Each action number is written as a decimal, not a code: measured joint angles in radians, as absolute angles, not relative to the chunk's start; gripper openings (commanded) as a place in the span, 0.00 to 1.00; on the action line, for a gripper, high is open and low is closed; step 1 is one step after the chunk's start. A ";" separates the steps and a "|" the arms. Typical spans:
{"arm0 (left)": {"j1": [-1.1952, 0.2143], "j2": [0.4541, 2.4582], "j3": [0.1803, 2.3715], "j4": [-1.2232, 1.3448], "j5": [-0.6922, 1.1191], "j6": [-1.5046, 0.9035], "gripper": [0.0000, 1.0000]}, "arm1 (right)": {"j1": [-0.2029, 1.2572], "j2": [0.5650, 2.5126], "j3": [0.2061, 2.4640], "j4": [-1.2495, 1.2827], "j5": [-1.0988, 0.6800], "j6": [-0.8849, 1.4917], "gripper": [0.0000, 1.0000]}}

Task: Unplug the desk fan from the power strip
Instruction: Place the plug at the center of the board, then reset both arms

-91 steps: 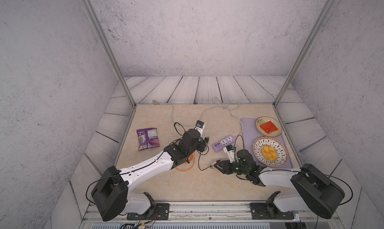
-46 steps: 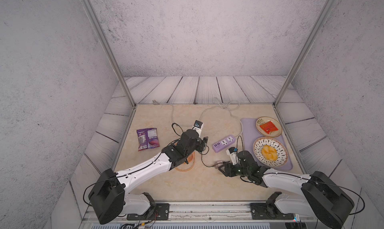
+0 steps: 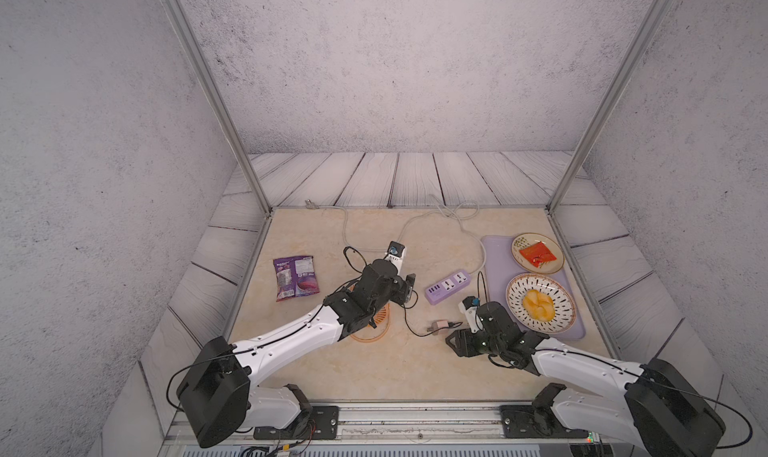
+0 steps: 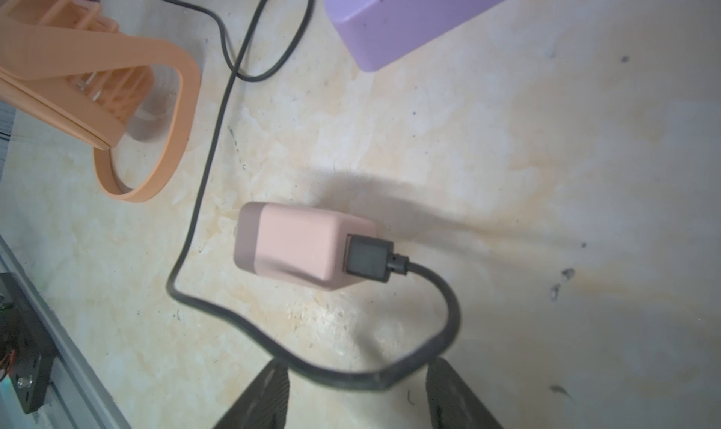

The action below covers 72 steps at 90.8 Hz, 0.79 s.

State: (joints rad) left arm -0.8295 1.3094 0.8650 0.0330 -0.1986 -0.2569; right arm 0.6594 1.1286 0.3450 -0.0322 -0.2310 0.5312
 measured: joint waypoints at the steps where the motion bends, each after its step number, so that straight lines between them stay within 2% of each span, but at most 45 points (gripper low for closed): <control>1: -0.829 1.309 0.865 0.033 -0.199 -0.258 0.72 | 0.659 1.127 0.345 -0.036 -0.230 0.530 0.61; 11: -0.822 1.309 0.865 0.028 -0.213 -0.271 0.75 | 0.659 1.086 0.355 -0.099 -0.215 0.525 0.63; 19: -0.813 1.309 0.867 0.004 -0.245 -0.286 0.77 | 0.660 1.021 0.371 -0.167 -0.175 0.525 0.70; 21: -0.809 1.309 0.868 -0.004 -0.253 -0.291 0.77 | 0.660 1.003 0.376 -0.183 -0.163 0.525 0.74; 24: -0.802 1.309 0.871 -0.017 -0.261 -0.297 0.78 | 0.660 0.976 0.384 -0.210 -0.144 0.526 0.94; 27: -0.791 1.309 0.876 -0.032 -0.268 -0.304 0.78 | 0.660 0.946 0.393 -0.239 -0.119 0.528 0.98; 46: -0.730 1.295 0.935 -0.117 -0.302 -0.335 0.86 | 0.660 0.816 0.480 -0.388 0.045 0.520 0.99; 48: -0.725 1.293 0.943 -0.125 -0.306 -0.339 0.95 | 0.660 0.813 0.495 -0.398 0.062 0.519 0.99; 51: -0.716 1.288 0.957 -0.138 -0.313 -0.342 0.99 | 0.658 0.813 0.519 -0.414 0.086 0.517 0.99; 72: -0.619 1.280 1.046 -0.241 -0.352 -0.348 1.00 | 0.626 0.903 0.688 -0.415 0.265 0.461 0.99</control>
